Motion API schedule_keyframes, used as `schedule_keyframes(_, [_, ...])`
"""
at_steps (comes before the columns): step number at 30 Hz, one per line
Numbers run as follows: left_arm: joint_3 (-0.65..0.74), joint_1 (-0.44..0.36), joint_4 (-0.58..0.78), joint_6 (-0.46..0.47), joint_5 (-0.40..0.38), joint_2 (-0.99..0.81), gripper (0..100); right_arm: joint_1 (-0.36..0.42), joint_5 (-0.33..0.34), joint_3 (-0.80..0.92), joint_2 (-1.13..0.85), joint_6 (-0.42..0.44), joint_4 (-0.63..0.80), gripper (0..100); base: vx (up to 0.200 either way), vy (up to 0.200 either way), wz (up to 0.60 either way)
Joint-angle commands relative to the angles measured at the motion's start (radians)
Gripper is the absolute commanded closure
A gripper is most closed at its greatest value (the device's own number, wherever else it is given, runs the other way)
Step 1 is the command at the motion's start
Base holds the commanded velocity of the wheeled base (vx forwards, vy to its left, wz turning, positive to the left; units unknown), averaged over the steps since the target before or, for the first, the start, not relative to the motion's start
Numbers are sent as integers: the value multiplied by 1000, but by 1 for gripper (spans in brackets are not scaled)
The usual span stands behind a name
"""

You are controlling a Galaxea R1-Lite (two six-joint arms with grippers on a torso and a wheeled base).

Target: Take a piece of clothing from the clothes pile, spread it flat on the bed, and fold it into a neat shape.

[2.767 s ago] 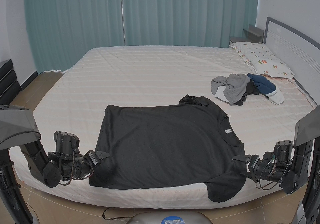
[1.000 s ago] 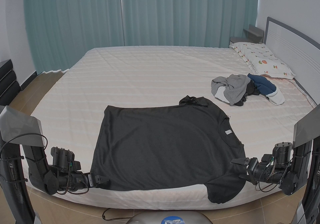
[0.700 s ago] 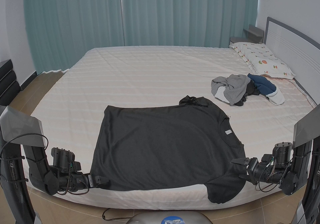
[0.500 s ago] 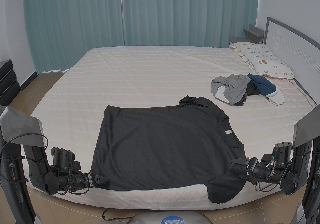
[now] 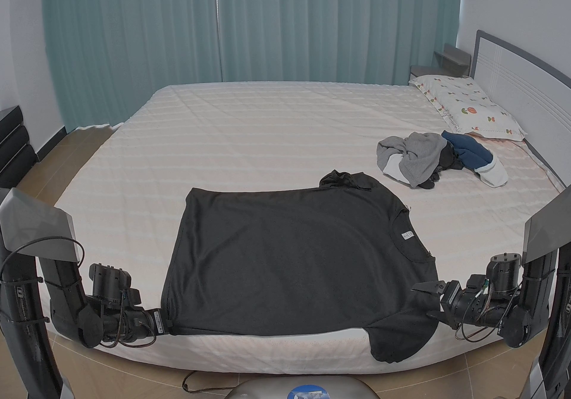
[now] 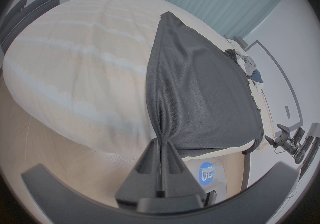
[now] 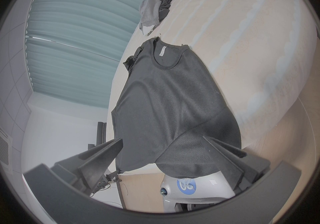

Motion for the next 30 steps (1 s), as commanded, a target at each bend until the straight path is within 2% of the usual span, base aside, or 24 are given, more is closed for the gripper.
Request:
schedule_keyframes(1, [9,5,0,-2,1,-9,100,0,-2,1,2,-2,-16,0,0,0,0])
schedule_keyframes(7, [26,1,0,-6,1,-38,100,-3,-19,1,-9,-15,-16,0,0,0,0])
schedule_keyframes(9, [32,-10,0,-19,-1,-35,100,-14,-43,6,-35,-49,-16,0,0,0,0])
schedule_keyframes(14, [20,-15,-19,-89,-2,-50,100,-46,-57,26,-64,-103,-16,0,0,0,0])
schedule_keyframes(18, [23,-15,-80,-163,-8,-47,100,-72,-58,26,-28,-140,-15,0,0,0,0])
schedule_keyframes(22, [32,-4,-126,-193,-13,-35,100,-108,-65,20,18,-196,-16,0,0,0,0])
schedule_keyframes(25, [32,-4,-129,-203,-13,-35,100,-111,-75,17,34,-204,-16,0,0,0,0])
schedule_keyframes(26, [28,-4,-129,-224,-13,-33,100,-109,-101,5,61,-207,-16,0,0,0,0])
schedule_keyframes(30, [20,-4,-132,-255,-13,-25,100,-101,-131,-34,103,-212,-16,0,0,0,0])
